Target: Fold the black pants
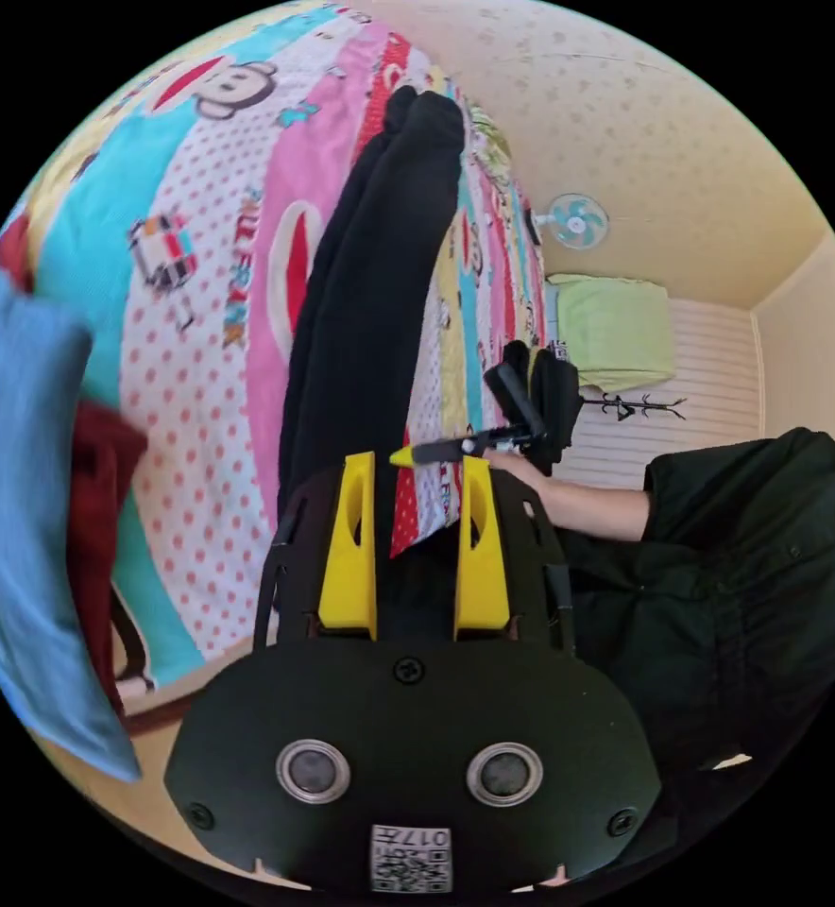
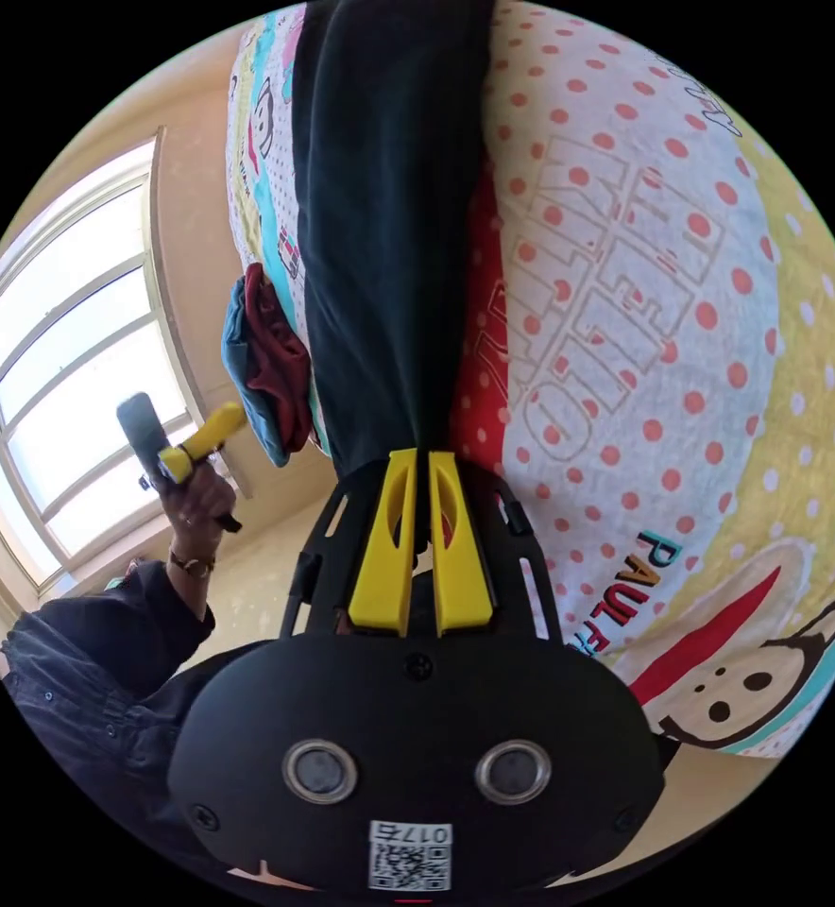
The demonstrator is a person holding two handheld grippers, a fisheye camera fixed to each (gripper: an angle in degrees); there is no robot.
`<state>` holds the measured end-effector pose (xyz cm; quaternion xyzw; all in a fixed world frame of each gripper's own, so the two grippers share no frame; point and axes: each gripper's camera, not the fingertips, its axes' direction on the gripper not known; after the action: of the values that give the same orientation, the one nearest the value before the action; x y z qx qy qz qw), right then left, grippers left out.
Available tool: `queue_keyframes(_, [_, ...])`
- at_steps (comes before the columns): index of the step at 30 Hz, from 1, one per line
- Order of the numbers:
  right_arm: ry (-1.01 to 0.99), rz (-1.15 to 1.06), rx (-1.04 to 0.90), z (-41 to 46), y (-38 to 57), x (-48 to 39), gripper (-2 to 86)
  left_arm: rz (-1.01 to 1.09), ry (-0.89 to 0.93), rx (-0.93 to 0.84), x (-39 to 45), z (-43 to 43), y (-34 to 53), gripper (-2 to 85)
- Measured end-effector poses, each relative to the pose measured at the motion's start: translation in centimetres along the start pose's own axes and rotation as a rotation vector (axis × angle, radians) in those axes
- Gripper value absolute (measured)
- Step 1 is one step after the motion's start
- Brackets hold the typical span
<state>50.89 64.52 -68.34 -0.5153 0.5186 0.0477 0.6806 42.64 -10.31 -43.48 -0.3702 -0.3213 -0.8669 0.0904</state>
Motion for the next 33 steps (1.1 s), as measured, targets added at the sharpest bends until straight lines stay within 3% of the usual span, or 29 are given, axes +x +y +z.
queue_keyframes(5, [0.069,-0.003,0.001,-0.9,-0.3,-1.0,2.7,0.048,-0.113,0.096,-1.9,2.8,-13.3,13.2])
queue_keyframes(9, [0.072,0.004,0.021,-1.7,0.0,-1.1,2.5,0.036,-0.198,0.020,-4.1,7.1,-19.0,12.0])
queue_keyframes(11, [0.044,0.023,0.036,-2.2,0.1,-0.6,2.4,0.029,-0.216,-0.001,-4.4,8.8,-19.2,9.5])
queue_keyframes(18, [0.086,-0.043,0.068,-4.1,1.1,-1.4,2.6,-0.089,-0.156,0.218,-5.9,5.8,-15.3,3.7])
queue_keyframes(20, [0.115,-0.066,0.039,-4.8,0.6,-1.6,3.3,-0.102,-0.116,0.192,-7.1,6.2,-15.1,4.3])
queue_keyframes(22, [0.067,-0.059,0.034,-6.0,0.2,-1.1,4.2,-0.085,0.043,0.157,-8.4,6.2,-15.1,9.0])
queue_keyframes(26, [-0.060,-0.064,0.260,-12.9,0.9,0.9,9.1,-0.083,0.120,0.182,-10.0,5.0,-13.6,17.4])
queue_keyframes(28, [-0.109,-0.047,0.324,-15.2,0.4,2.7,11.6,-0.067,0.215,0.100,-11.4,5.7,-13.2,19.4])
queue_keyframes(33, [-0.325,-0.058,0.369,-17.2,-3.4,6.5,15.9,0.001,0.190,-0.079,-11.7,8.5,-11.7,19.6])
